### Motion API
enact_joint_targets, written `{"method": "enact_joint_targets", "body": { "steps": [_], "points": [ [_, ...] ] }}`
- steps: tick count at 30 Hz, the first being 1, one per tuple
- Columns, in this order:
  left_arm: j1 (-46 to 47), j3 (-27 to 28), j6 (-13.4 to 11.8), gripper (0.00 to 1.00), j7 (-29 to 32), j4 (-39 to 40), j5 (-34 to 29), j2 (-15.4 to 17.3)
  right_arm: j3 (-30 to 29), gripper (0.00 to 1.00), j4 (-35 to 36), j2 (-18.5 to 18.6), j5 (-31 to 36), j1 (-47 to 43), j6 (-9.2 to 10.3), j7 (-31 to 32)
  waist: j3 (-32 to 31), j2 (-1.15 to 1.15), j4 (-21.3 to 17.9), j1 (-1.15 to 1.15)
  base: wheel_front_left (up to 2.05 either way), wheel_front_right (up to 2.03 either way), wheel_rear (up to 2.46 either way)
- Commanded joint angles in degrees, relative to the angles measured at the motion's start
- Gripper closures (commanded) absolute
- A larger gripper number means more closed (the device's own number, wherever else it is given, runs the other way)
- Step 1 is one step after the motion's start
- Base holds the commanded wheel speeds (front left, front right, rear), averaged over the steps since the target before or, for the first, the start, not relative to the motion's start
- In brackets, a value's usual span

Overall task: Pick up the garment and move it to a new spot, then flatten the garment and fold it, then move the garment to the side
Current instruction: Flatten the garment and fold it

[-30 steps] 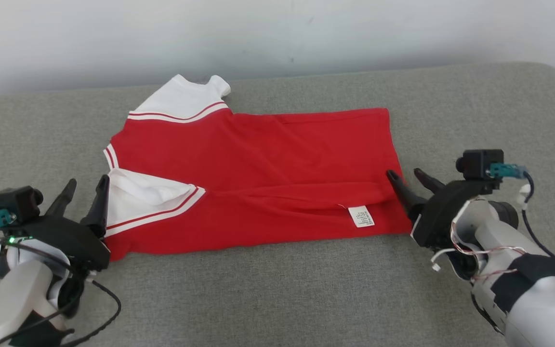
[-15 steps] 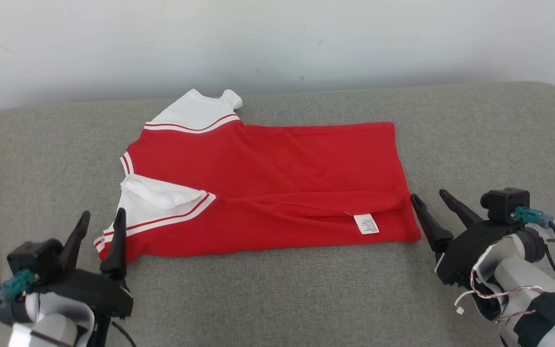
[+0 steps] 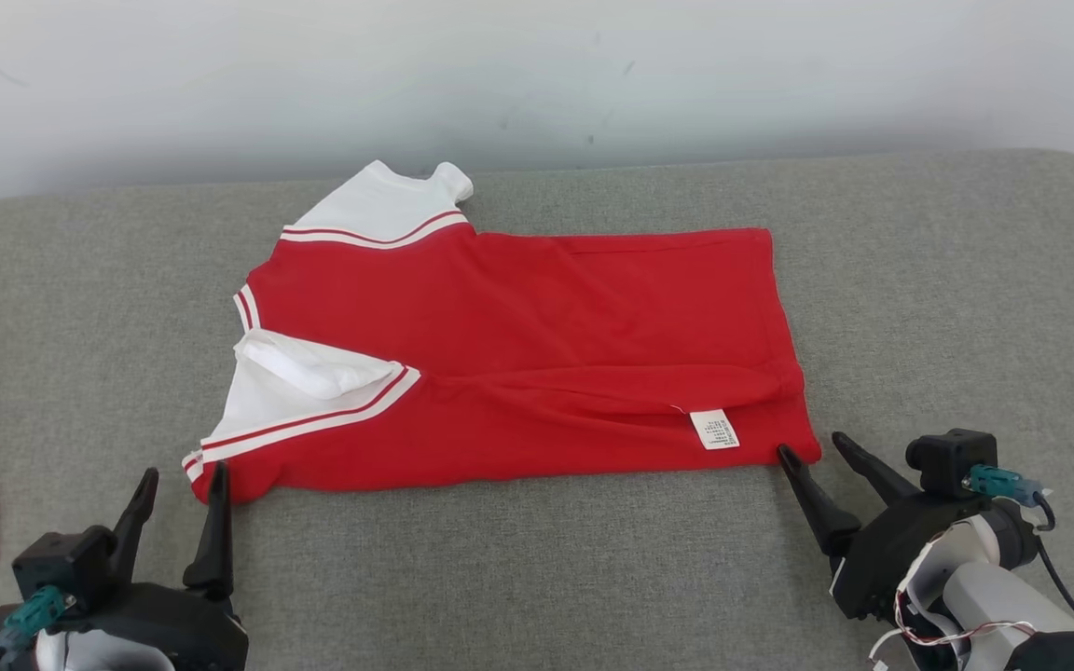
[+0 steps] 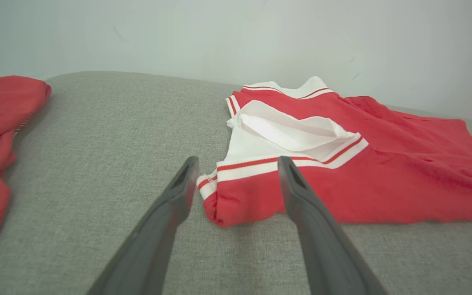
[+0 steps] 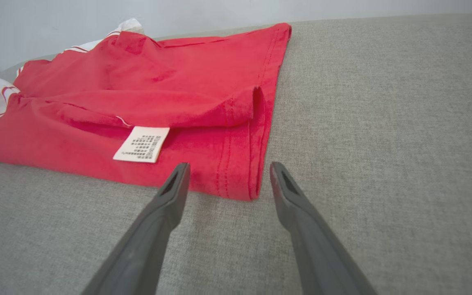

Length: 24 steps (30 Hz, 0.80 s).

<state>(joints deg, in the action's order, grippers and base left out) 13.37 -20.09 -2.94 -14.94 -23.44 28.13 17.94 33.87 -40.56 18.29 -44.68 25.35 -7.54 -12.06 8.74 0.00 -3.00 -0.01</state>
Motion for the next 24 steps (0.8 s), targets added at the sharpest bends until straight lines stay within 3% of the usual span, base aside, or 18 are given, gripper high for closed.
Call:
{"method": "enact_joint_targets", "body": {
  "steps": [1, 24],
  "points": [
    [-0.5, 0.5, 0.4, 0.00, -0.3, -0.4, -1.1, 0.0, -0.6, 0.00, 0.2, -0.1, 0.8, -0.4, 0.10, 0.2, -0.1, 0.00, -0.1, 0.01, 0.00, 0.00, 0.00],
    [7.0, 3.7, 7.5, 0.00, -0.3, -18.0, -5.3, -3.9, -6.2, 0.00, -3.4, -5.3, 9.5, 1.3, 0.10, 3.3, 0.7, 0.00, -0.8, 0.01, 0.00, 0.00, 0.00]
  ]
}}
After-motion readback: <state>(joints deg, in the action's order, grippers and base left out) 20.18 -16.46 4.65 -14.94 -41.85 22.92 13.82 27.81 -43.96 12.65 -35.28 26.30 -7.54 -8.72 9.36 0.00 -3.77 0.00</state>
